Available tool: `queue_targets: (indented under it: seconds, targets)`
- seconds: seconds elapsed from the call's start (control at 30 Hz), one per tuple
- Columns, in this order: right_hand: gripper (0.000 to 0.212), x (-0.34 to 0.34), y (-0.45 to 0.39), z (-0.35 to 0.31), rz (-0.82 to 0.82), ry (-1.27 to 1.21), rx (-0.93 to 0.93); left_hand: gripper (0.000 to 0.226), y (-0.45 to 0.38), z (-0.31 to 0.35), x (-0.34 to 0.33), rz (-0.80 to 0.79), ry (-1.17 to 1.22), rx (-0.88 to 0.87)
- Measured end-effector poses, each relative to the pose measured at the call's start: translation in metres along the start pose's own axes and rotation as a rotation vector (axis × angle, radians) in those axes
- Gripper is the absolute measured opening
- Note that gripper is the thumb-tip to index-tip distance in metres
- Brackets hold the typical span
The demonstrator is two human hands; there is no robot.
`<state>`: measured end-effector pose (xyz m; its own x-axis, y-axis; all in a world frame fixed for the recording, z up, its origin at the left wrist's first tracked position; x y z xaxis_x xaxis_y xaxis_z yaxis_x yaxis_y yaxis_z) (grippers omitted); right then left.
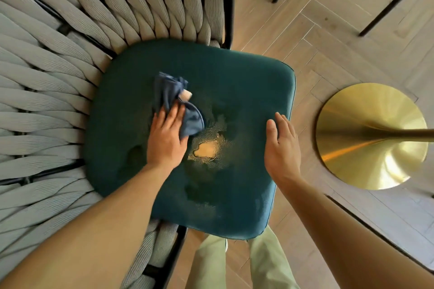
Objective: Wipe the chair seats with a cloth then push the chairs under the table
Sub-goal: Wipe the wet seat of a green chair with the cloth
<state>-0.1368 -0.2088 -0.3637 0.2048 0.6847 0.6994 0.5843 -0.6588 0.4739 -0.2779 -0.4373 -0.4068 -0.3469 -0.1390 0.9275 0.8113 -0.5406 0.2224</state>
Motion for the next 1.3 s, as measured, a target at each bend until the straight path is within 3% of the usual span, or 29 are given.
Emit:
queue_targets:
  seconds: [0.1, 0.17, 0.3, 0.37, 0.5, 0.57, 0.63, 0.7, 0.8, 0.87, 0.97, 1.3]
  targets:
    - [0.051, -0.001, 0.0, 0.003, 0.006, -0.008, 0.006, 0.068, -0.031, 0.041, -0.001, 0.142, 0.116, 0.315]
    - [0.051, -0.001, -0.001, 0.004, 0.005, -0.009, 0.009, 0.07, -0.049, 0.078, -0.006, 0.14, 0.2, 0.354]
    - [0.051, 0.001, -0.003, 0.004, 0.005, -0.035, 0.008, 0.067, -0.021, 0.123, -0.029, -0.049, 0.046, -0.2]
    - [0.051, 0.004, -0.003, 0.003, -0.002, -0.053, 0.001, 0.065, -0.002, 0.103, -0.03, -0.055, -0.018, -0.267]
    - [0.05, 0.008, -0.004, 0.005, -0.005, -0.059, 0.001, 0.066, -0.003, 0.047, -0.012, 0.061, -0.029, 0.127]
    - [0.05, 0.008, -0.004, 0.005, -0.005, -0.054, 0.006, 0.066, -0.024, 0.049, -0.004, 0.106, 0.039, 0.339]
    - [0.05, 0.007, -0.003, 0.006, -0.008, -0.049, 0.004, 0.063, -0.046, 0.072, -0.005, 0.112, 0.111, 0.433]
    - [0.05, 0.008, -0.004, 0.006, -0.011, -0.048, 0.007, 0.065, -0.056, 0.1, -0.011, 0.055, 0.116, 0.327]
    - [0.05, 0.011, -0.005, 0.005, -0.023, -0.047, 0.009, 0.071, -0.03, 0.119, -0.023, -0.07, -0.026, -0.132]
    - [0.051, 0.012, -0.004, 0.004, -0.036, -0.03, 0.019, 0.076, -0.011, 0.102, -0.021, -0.113, -0.094, -0.299]
    - [0.054, 0.008, 0.0, 0.002, -0.053, 0.025, 0.038, 0.077, -0.004, 0.067, -0.007, -0.067, -0.147, -0.312]
    - [0.054, -0.008, 0.013, -0.009, -0.061, 0.125, 0.002, 0.069, 0.008, -0.063, 0.028, -0.04, -0.083, 0.046]
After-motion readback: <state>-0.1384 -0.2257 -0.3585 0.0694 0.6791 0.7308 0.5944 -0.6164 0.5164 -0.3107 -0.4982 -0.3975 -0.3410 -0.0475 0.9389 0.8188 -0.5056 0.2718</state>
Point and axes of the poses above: each hand's wrist, its own y-axis away from the middle knuckle, its own x-axis out of the back of the hand, z = x × y, the point moved 4 cm from there along -y, towards the middle knuckle, and after that the axes turned 8 degrees about y, right-handed, at the moved point
